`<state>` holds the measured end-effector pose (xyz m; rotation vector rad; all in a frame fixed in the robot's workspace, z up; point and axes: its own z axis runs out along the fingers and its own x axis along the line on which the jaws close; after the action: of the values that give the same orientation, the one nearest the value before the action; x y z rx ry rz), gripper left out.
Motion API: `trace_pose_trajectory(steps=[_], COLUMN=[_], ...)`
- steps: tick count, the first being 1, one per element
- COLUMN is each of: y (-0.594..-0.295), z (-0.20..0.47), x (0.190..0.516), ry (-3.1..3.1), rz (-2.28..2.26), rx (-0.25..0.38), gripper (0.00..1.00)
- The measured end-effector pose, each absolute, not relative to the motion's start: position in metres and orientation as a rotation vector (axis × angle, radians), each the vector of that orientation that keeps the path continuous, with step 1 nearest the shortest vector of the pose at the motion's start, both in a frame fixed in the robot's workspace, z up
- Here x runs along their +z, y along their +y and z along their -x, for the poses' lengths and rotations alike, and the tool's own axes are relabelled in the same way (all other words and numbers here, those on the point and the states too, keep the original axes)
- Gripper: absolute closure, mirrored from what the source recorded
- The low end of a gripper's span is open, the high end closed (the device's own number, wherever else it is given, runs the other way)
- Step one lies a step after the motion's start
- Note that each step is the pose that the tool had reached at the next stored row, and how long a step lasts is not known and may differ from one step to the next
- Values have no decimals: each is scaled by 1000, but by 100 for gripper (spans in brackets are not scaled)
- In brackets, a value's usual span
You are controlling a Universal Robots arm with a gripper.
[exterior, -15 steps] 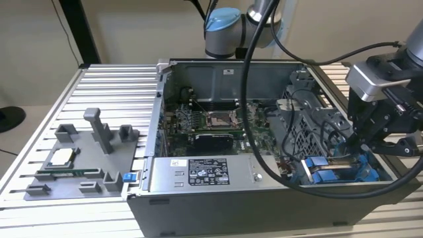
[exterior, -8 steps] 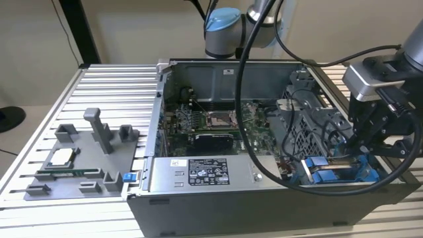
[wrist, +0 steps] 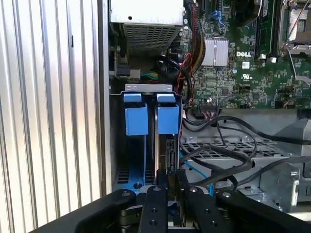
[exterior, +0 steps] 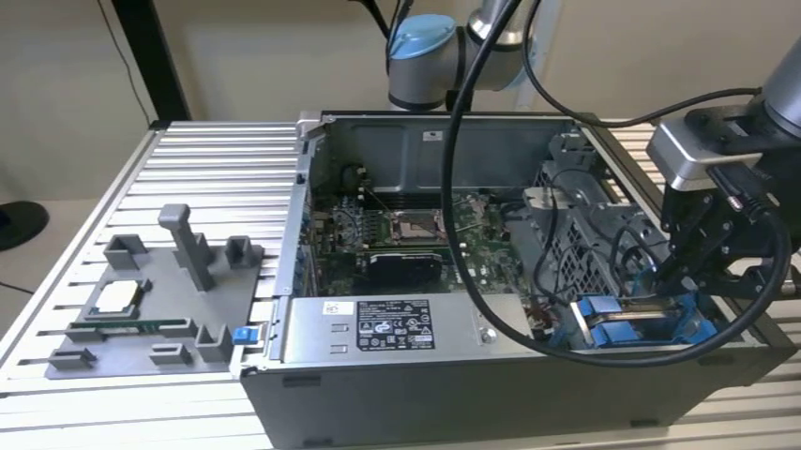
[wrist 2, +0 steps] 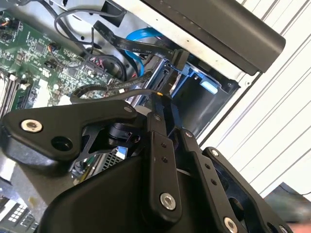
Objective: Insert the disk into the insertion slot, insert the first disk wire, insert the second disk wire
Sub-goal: 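Insert the first disk wire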
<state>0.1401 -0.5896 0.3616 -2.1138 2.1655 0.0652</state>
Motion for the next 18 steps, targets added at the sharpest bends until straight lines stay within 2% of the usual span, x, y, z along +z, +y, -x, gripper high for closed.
trace_pose_trajectory(steps=[18], y=[-587], z=[-148], x=[354], ry=[2186], rz=[2092], rx=[63], gripper=[100])
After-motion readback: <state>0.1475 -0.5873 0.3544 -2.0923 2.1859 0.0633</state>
